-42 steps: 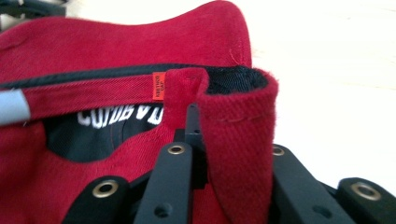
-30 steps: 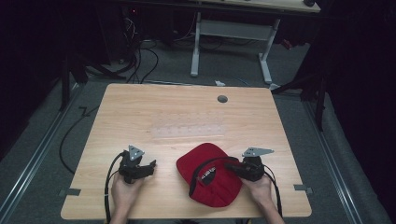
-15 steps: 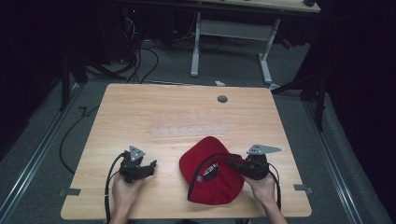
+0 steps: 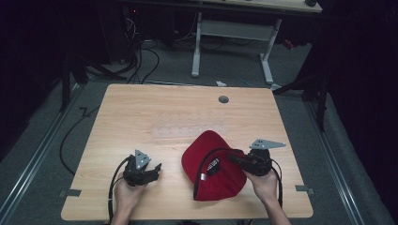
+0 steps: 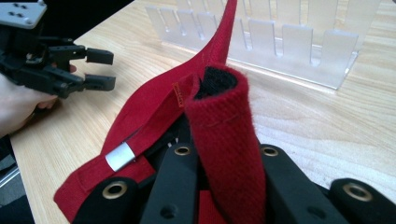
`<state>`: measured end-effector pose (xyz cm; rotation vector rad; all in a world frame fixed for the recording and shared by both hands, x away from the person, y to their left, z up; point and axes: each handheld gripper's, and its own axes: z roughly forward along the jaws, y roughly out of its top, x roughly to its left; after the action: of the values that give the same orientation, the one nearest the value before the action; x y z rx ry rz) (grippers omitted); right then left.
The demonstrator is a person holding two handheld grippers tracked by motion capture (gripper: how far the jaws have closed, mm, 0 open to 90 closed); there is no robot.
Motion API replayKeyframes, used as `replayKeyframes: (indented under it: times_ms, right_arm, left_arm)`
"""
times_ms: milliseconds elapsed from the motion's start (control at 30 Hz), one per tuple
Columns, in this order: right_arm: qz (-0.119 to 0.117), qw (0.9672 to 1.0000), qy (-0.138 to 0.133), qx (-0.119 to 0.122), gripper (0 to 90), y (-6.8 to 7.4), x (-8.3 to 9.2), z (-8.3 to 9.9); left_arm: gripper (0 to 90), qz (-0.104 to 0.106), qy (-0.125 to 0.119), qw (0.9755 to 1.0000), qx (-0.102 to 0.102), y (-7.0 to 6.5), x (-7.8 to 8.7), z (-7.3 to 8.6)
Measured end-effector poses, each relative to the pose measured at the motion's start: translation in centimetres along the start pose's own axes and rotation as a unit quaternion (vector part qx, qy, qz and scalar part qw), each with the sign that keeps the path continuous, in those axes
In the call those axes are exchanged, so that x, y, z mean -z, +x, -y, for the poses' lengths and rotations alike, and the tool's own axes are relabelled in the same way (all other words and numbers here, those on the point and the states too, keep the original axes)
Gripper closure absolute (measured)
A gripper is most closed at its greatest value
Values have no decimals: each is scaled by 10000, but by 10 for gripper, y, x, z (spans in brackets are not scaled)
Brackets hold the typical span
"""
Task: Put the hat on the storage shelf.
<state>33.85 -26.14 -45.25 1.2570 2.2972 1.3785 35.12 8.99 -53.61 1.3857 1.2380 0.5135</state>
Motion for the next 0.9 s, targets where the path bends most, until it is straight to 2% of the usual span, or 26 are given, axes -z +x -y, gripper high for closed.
replayKeyframes:
  times_ms: [67,100,133,267,333,500,667,900]
  right_arm:
    - [7,10000,-12,-24,849,1,1,-3]
    - [7,10000,-12,-24,849,1,1,-3]
    - [-2,10000,-43,-43,849,1,1,-5]
    - [-36,9999,-98,-127,849,1,2,-10]
    - [-53,9998,-109,-162,849,1,2,-13]
    - [-66,9997,-143,-188,849,5,0,-20]
    - [-117,9995,-164,-242,848,9,-3,-27]
    - [-203,9990,-265,-283,848,15,-5,-38]
  left_arm:
    - [320,145,-76,9998,-75,-7,3,-1]
    - [326,145,-76,9998,-75,-7,3,-1]
    - [331,278,-23,9995,-134,-13,4,-1]
    - [325,413,-4,9989,-234,-23,6,1]
    - [321,551,36,9981,-290,-30,7,3]
    - [298,620,200,9967,-492,-40,5,8]
    - [282,773,250,9955,-498,-51,4,9]
    - [228,840,249,9948,-519,-61,2,8]
